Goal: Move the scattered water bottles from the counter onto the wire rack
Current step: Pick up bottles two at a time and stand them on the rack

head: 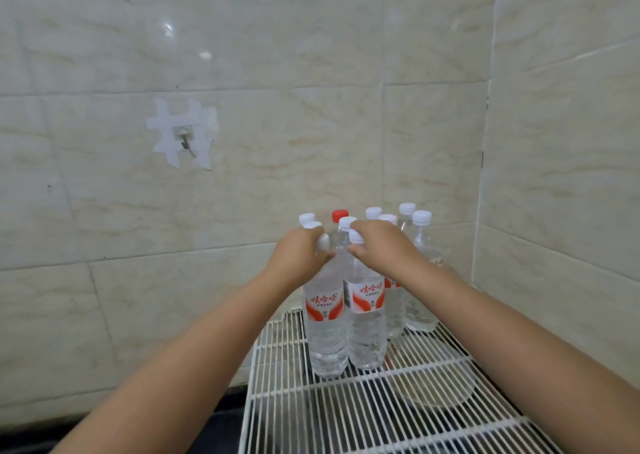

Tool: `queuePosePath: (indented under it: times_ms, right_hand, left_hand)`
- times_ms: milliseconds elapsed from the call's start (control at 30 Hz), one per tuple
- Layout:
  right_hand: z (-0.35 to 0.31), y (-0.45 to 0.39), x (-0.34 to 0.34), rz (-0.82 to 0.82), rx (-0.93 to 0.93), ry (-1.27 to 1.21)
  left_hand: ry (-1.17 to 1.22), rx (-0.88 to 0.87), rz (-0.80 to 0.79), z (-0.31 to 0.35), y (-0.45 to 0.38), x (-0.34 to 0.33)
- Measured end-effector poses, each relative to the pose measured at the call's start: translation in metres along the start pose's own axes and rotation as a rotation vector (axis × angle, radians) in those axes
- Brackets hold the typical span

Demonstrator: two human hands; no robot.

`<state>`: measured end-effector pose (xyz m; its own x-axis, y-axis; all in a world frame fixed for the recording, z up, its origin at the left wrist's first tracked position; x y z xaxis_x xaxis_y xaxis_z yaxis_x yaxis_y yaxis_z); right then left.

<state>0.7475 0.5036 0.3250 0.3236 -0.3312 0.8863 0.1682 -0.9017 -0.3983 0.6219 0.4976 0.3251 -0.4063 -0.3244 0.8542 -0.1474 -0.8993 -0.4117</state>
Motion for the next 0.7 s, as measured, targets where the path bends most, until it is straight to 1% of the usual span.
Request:
queuePosePath:
  times_ms: [133,233,300,333,467,600,633,700]
  right_hand:
    - [-0.002,0.009,-0.004,-0.028,0.027,0.0]
    - [-0.006,0.019,0.001,-0.004,0.056,0.026]
    - [-0.016,0.028,0.004,0.051,0.119,0.01]
    - [-0.023,0.031,0.003,0.066,0.165,-0.009]
    - [-0.068,0.044,-0.016,0.022,0.353,-0.123]
    - [-0.137,0.061,-0.048,-0.036,0.543,-0.226]
    - [-0.159,0.067,-0.057,-0.049,0.587,-0.253]
    - [-0.206,0.085,-0.074,-0.075,0.693,-0.291]
  left_hand:
    - [-0.011,-0.06,0.012,0.0,0.017,0.003]
    - [-0.098,-0.024,0.09,-0.009,0.027,0.01]
    - [-0.194,0.049,0.101,-0.021,0.037,0.013]
    - [-0.222,0.097,0.083,-0.029,0.045,0.015]
    - [-0.228,0.322,0.056,-0.077,0.097,0.023]
    - [-0.394,0.545,0.041,-0.128,0.18,0.044]
    - [-0.454,0.554,0.073,-0.138,0.203,0.051]
    - [-0.522,0.631,0.048,-0.155,0.249,0.068]
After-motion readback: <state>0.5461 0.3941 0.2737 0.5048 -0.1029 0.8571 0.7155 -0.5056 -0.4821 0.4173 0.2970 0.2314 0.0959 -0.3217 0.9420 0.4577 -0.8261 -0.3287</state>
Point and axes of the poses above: each hand's wrist, its own y-axis away from the middle knuckle, its own x-axis out of the back of the hand, z = x × y, the point moved 3 cm from there along -y, towards the middle knuckle, and after that the axes turned 1 degree about x, right-handed, at the moved point
